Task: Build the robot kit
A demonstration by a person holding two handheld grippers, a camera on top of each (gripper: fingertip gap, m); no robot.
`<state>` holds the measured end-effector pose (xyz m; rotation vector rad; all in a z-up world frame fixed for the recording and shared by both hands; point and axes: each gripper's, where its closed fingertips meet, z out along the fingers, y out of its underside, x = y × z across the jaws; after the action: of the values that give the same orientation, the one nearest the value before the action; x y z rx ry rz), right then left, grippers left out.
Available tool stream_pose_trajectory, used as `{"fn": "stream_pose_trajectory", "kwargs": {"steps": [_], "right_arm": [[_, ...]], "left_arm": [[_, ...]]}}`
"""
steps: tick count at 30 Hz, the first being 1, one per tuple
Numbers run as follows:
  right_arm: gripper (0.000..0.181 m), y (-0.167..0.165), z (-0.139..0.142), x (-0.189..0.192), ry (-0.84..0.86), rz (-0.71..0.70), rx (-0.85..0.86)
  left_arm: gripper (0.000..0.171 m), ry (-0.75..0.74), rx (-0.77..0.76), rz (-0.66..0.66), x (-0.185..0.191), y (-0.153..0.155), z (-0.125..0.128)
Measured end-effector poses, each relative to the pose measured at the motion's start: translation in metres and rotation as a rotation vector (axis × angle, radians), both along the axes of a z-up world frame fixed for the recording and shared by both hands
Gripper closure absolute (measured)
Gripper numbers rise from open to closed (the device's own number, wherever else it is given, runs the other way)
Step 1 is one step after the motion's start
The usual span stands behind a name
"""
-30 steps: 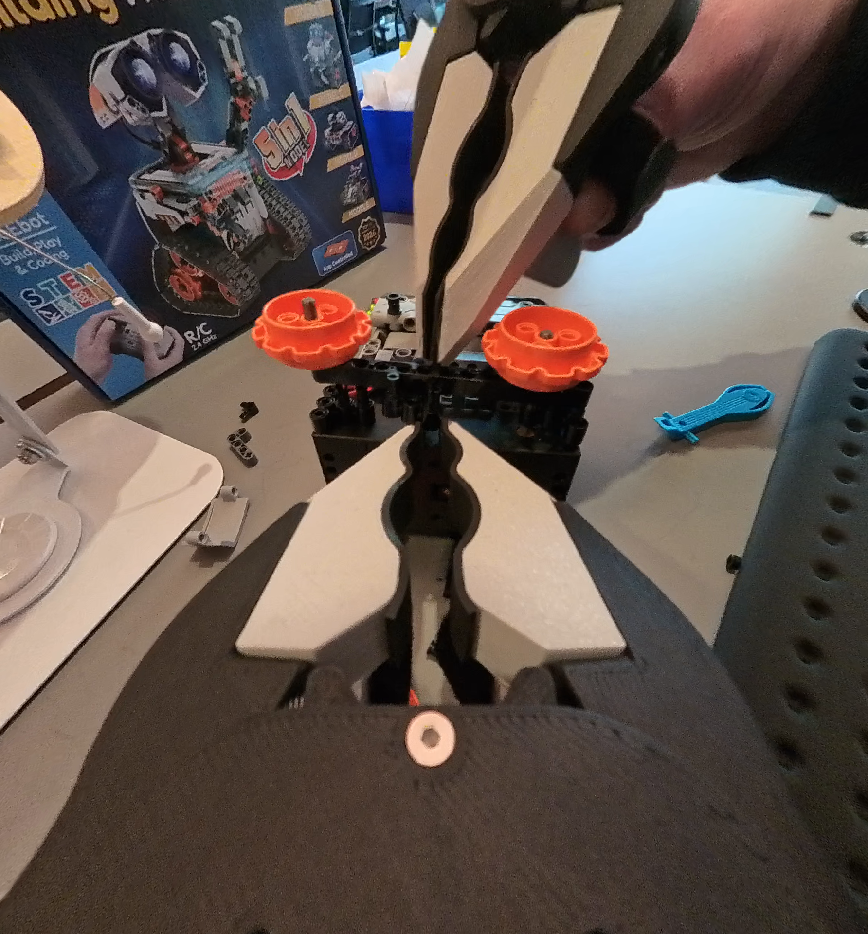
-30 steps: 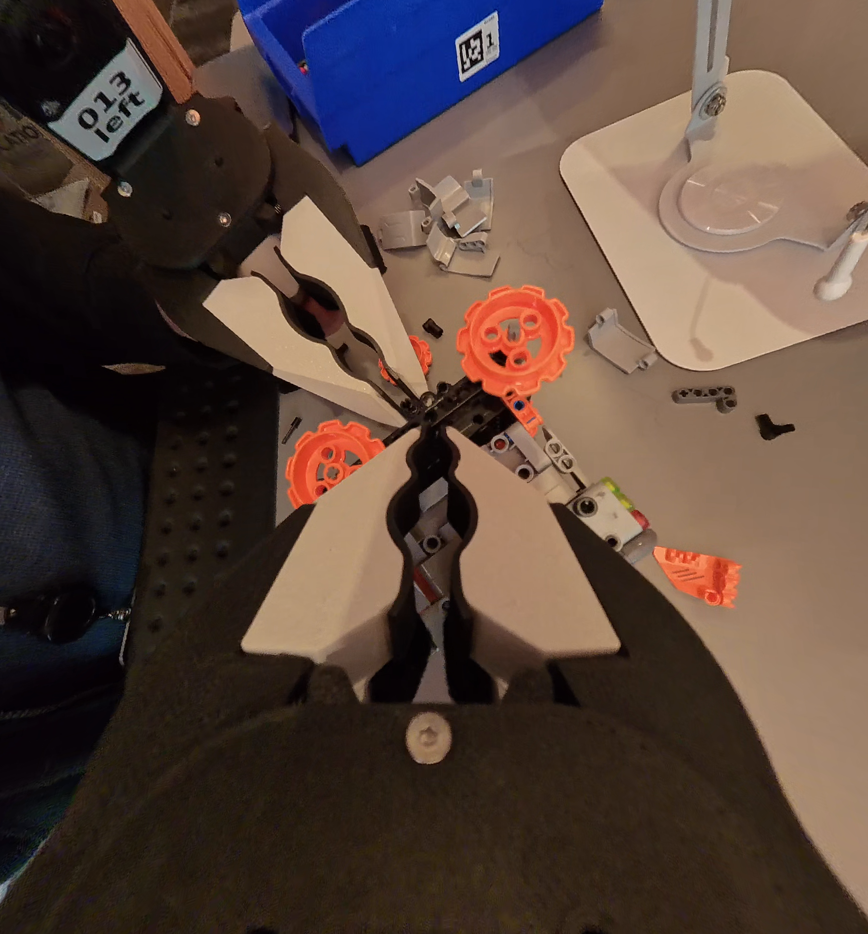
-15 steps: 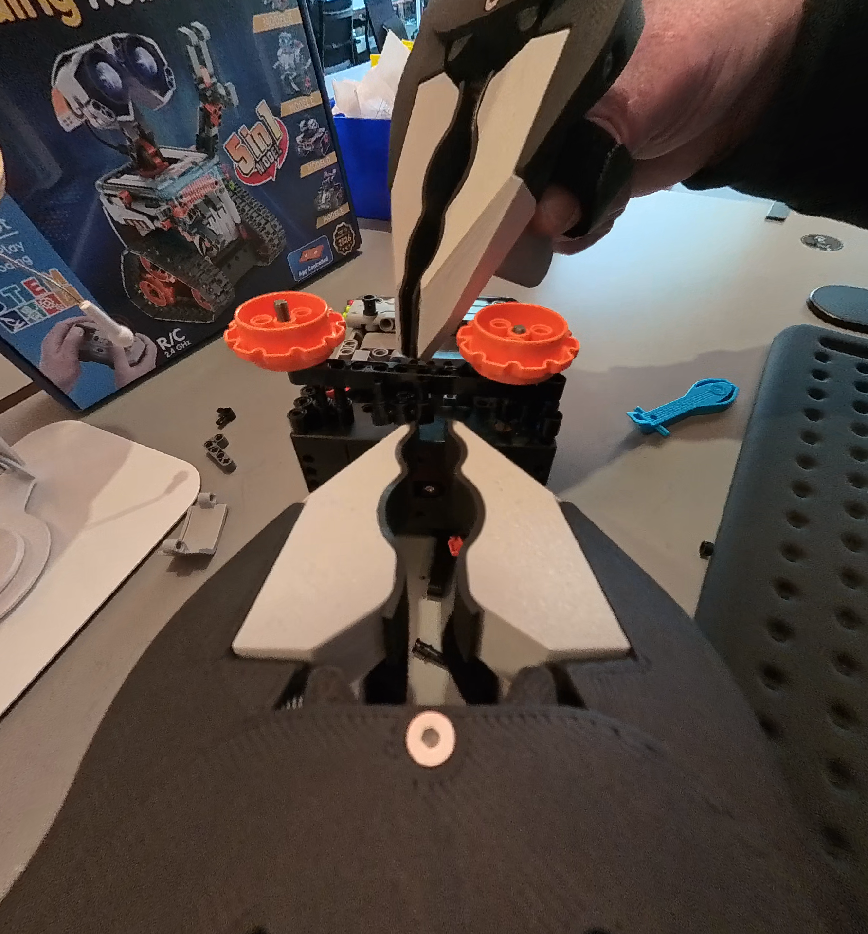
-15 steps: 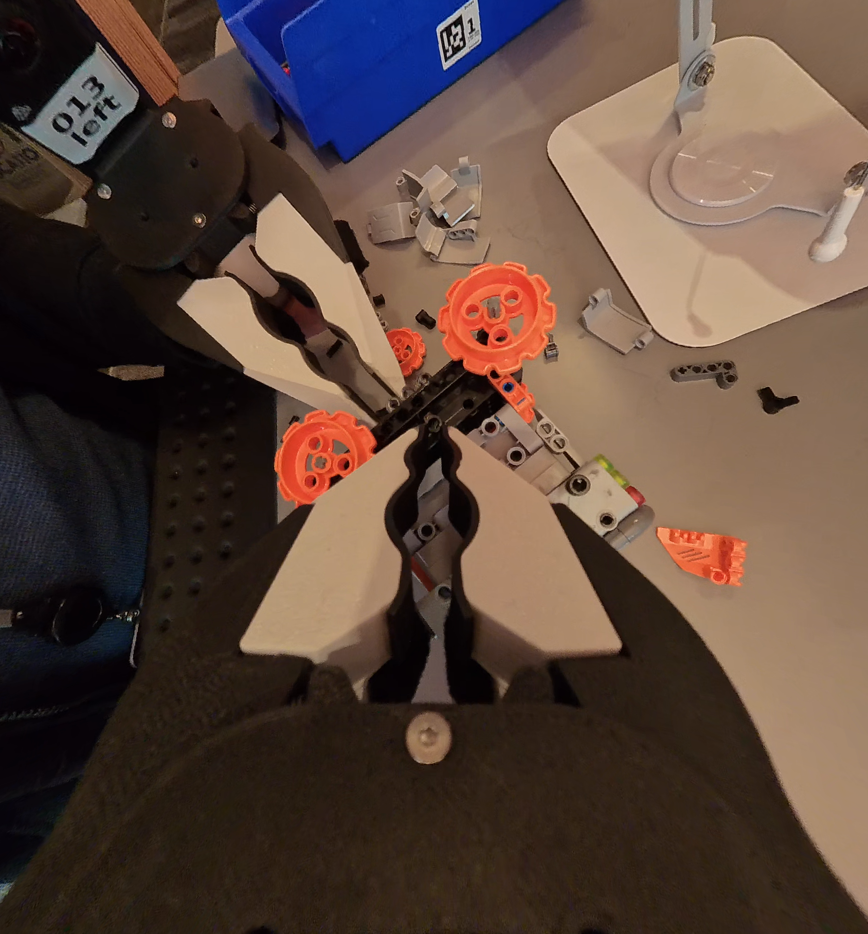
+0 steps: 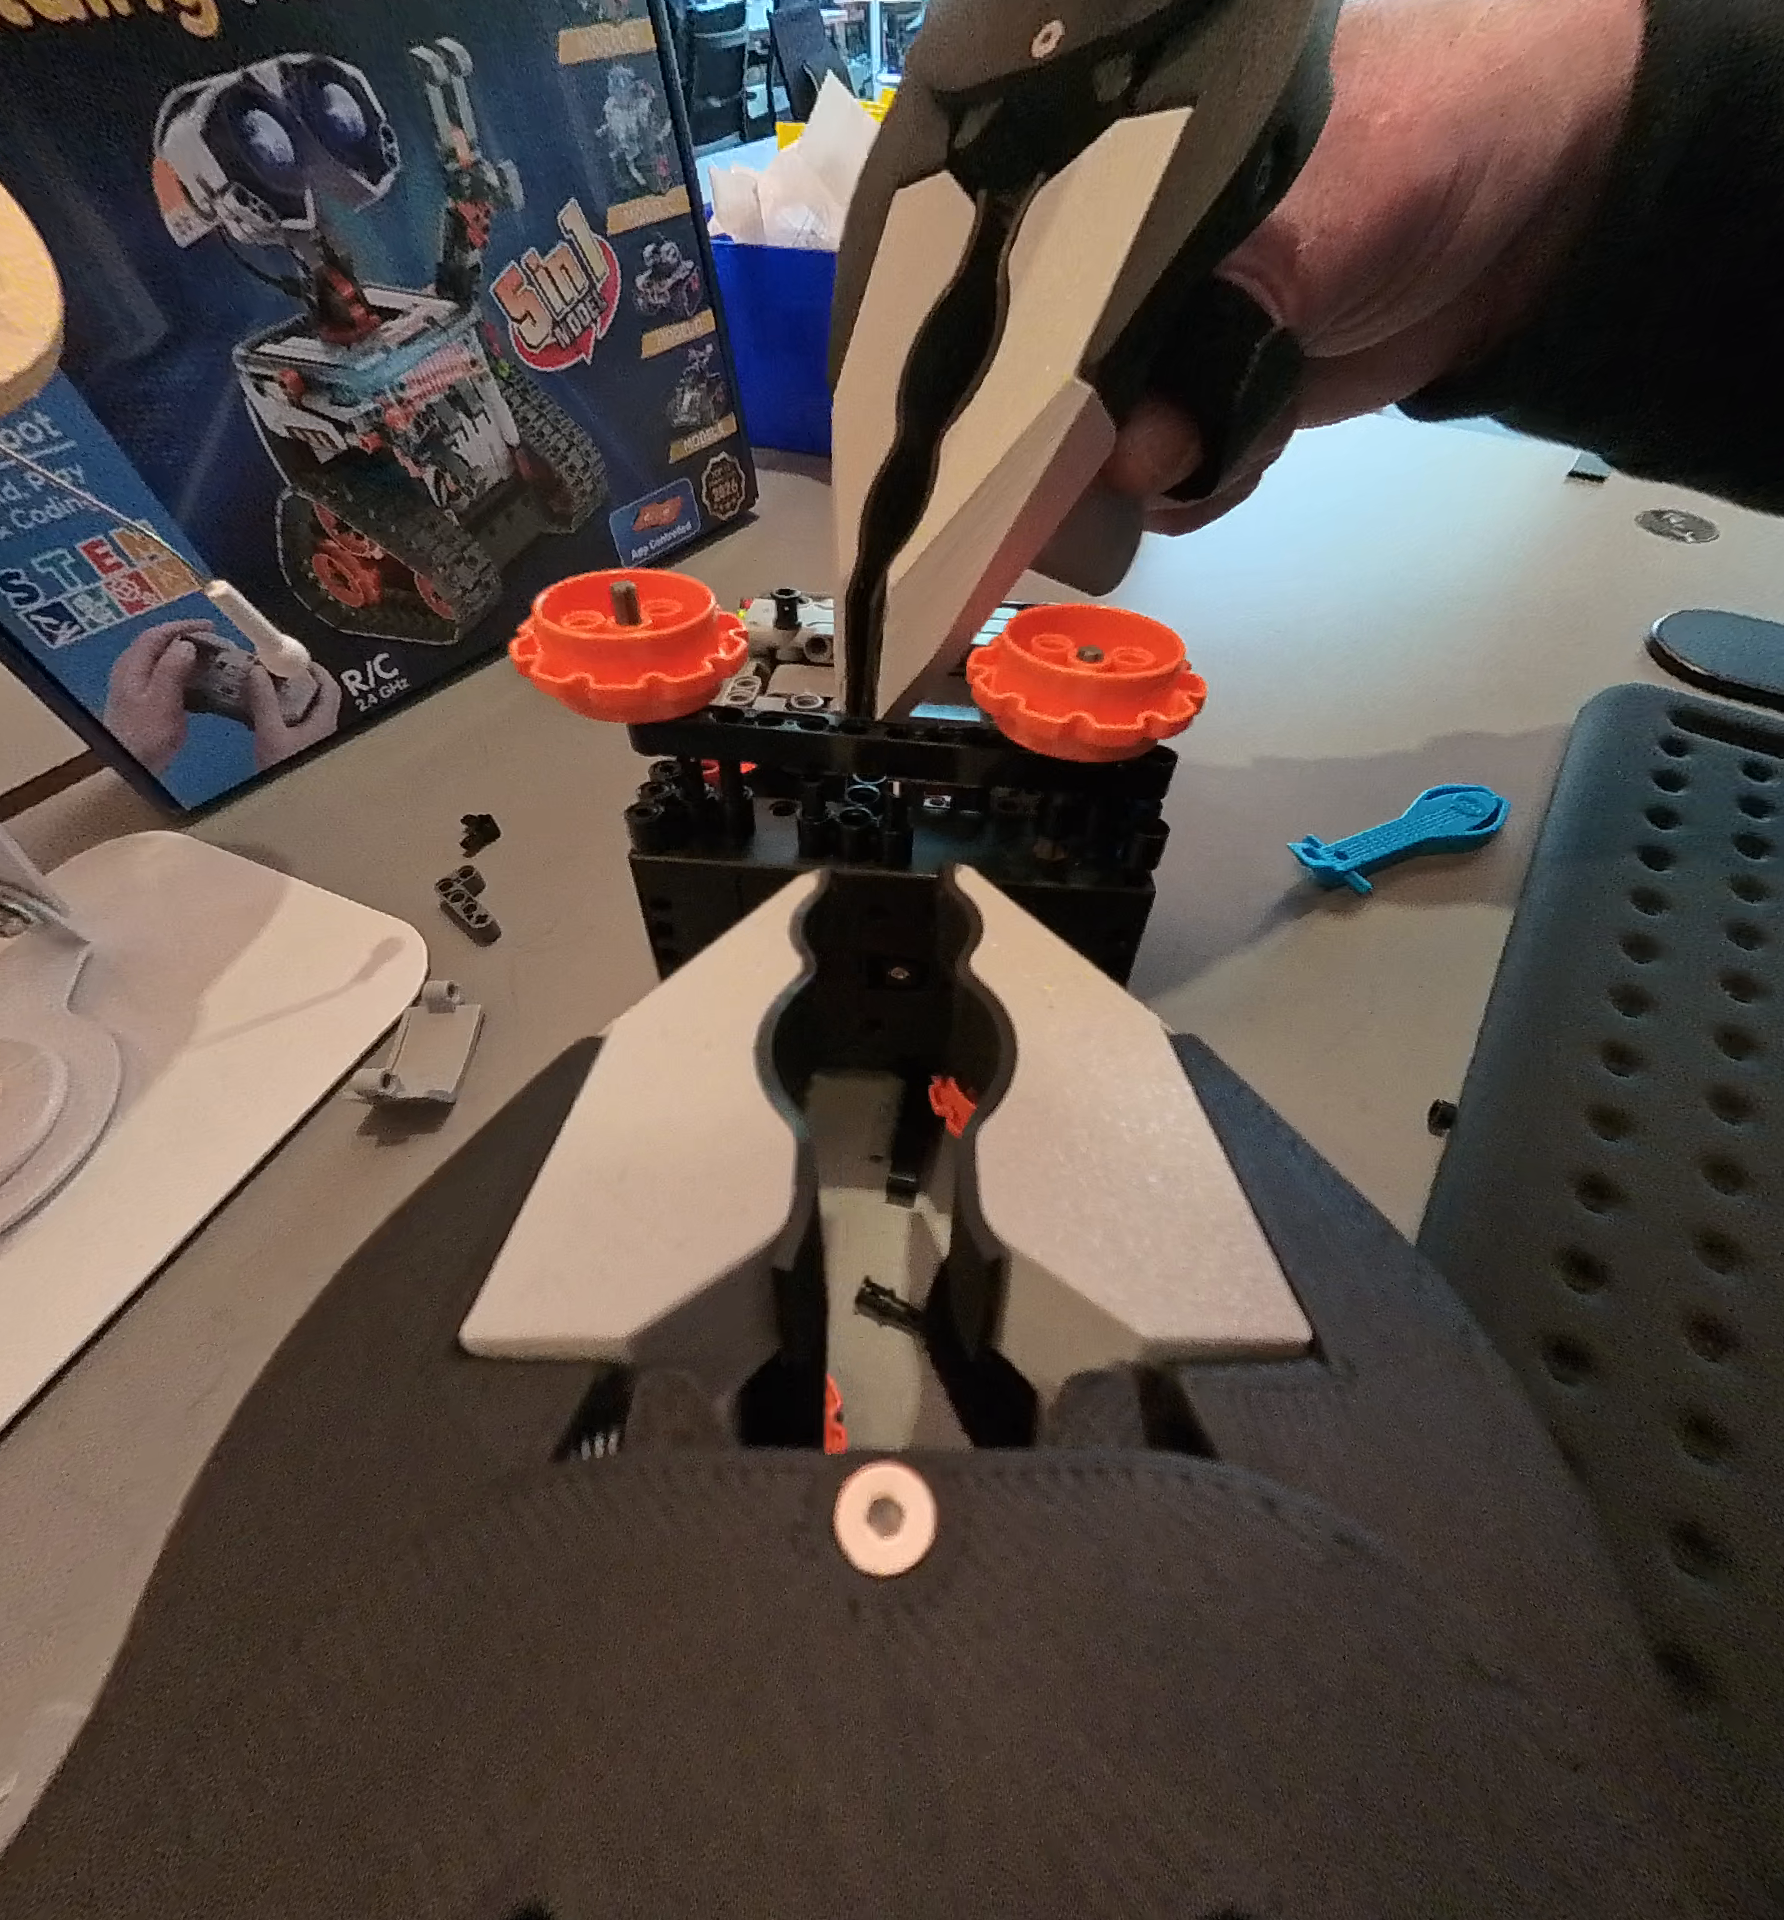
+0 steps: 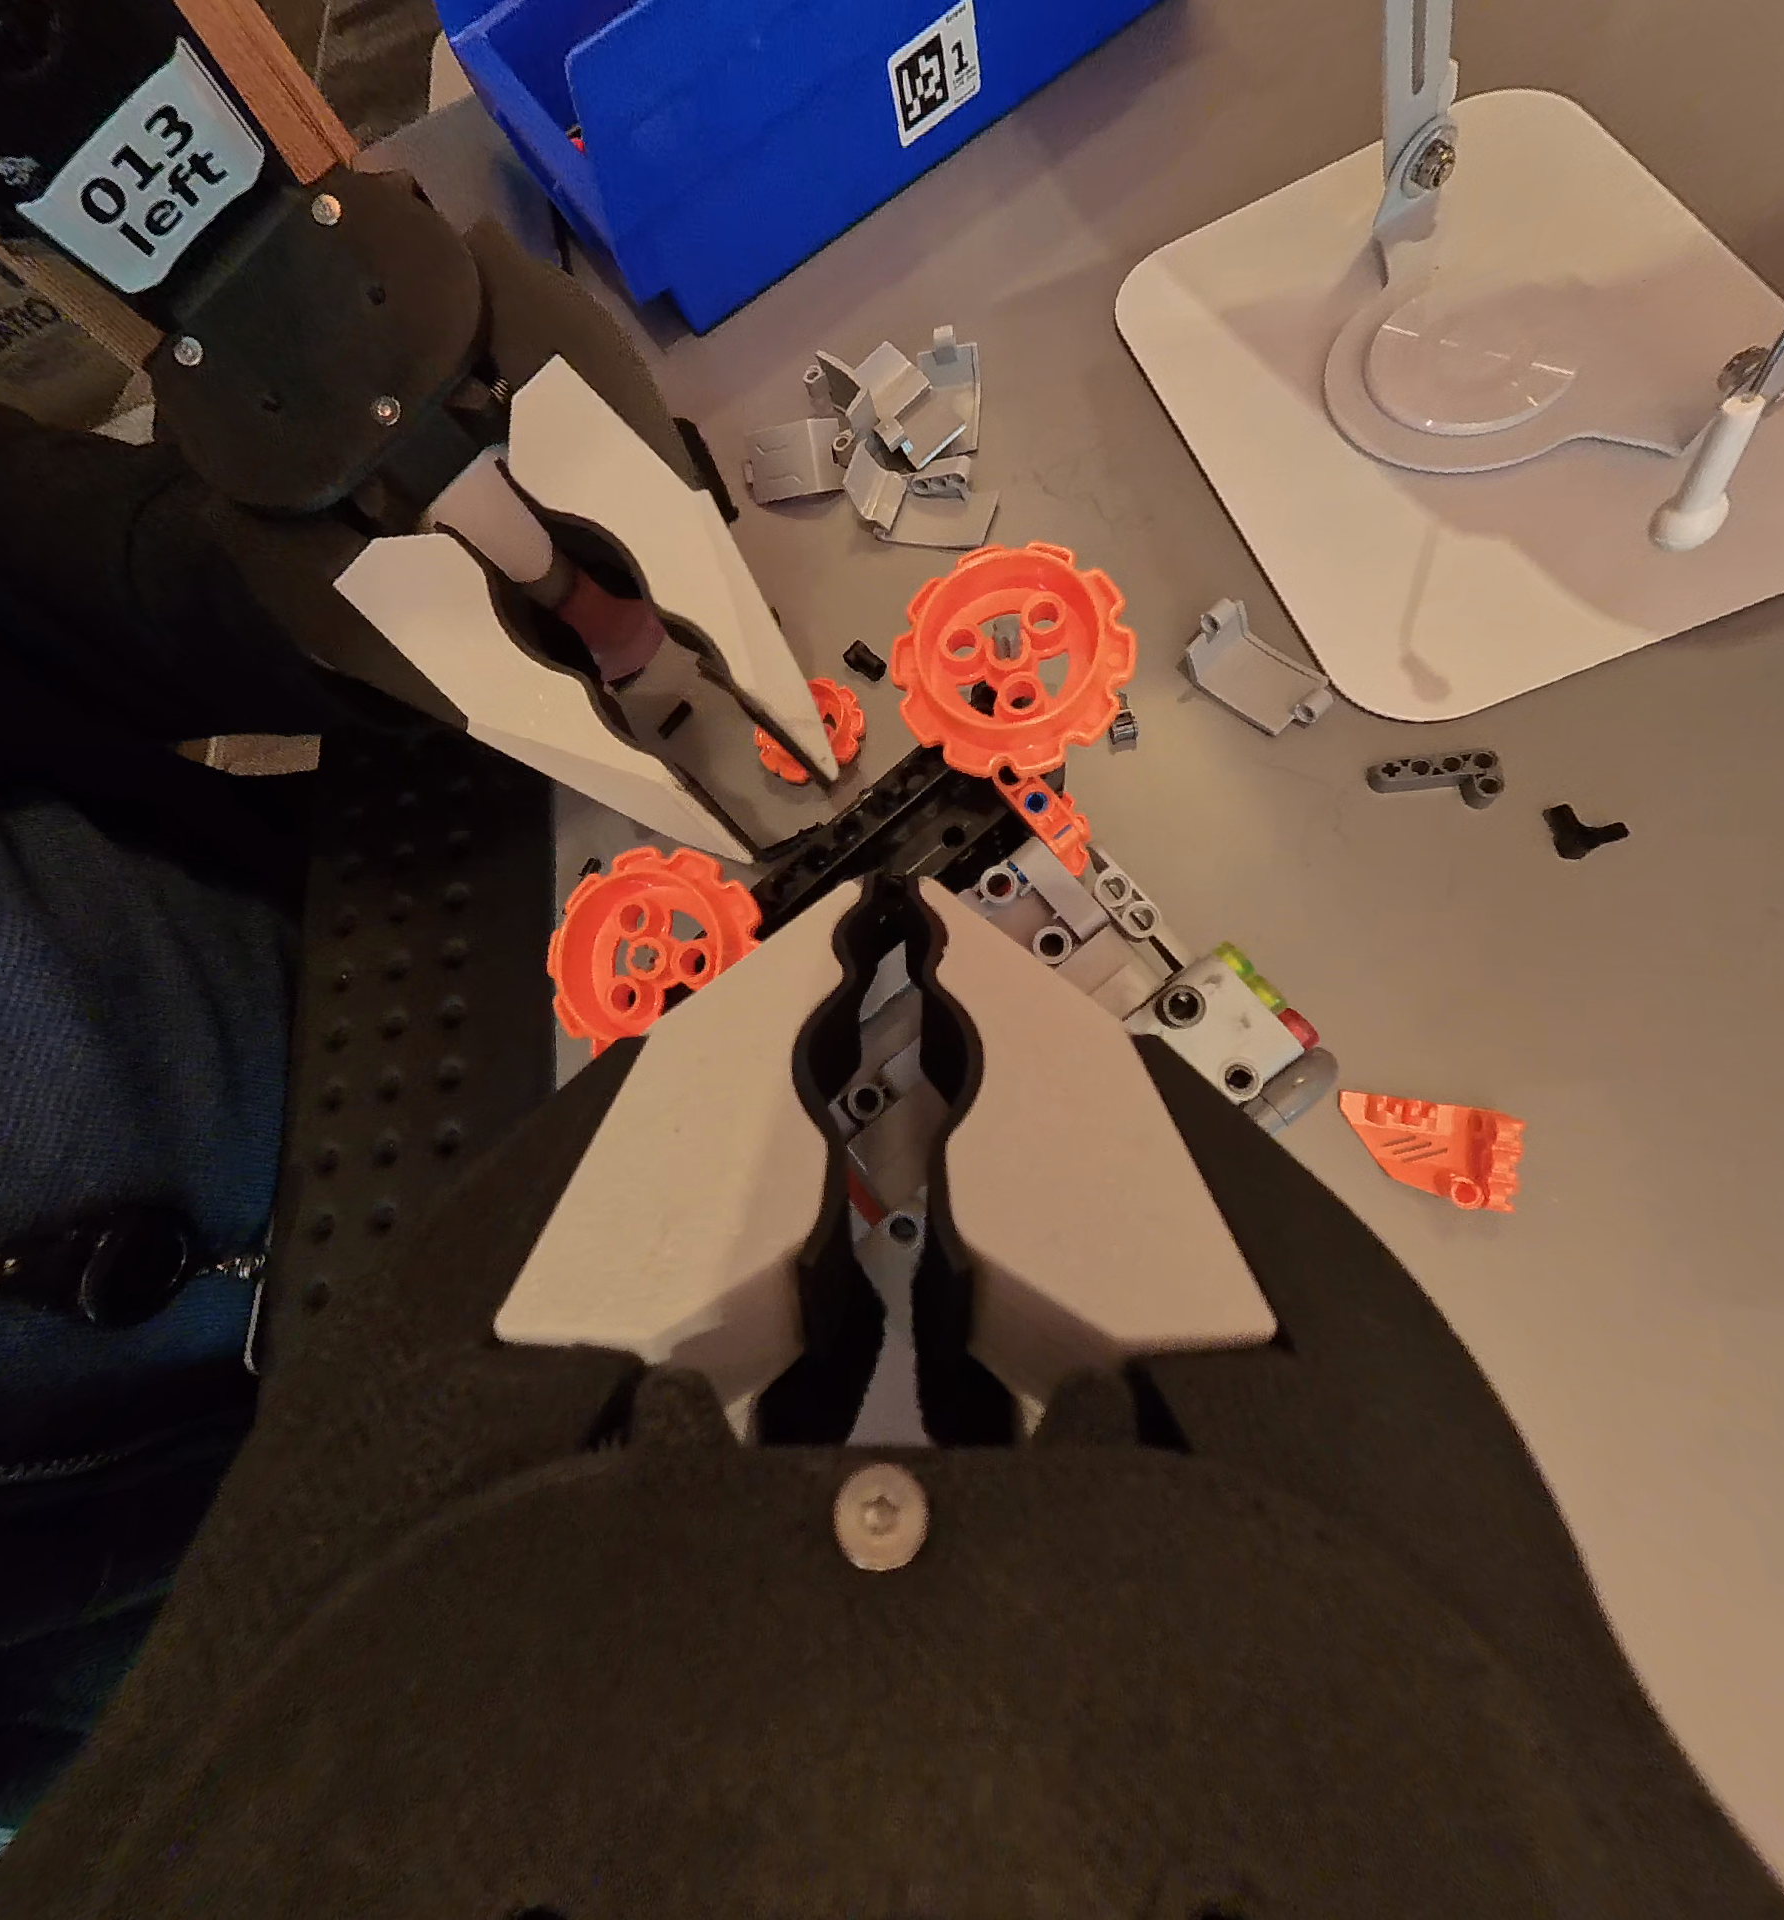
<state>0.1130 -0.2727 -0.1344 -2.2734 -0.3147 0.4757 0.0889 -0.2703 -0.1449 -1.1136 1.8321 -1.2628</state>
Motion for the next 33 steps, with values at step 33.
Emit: {"fn": "stream_pose_trajectory", "kwargs": {"steps": [33], "right_arm": [[0.181,0.002,0.005,-0.007,0.112,-0.149,-0.037]], "left_arm": [[0.15,-0.025,0.061,-0.063,0.021,-0.005,-0.002]]}}
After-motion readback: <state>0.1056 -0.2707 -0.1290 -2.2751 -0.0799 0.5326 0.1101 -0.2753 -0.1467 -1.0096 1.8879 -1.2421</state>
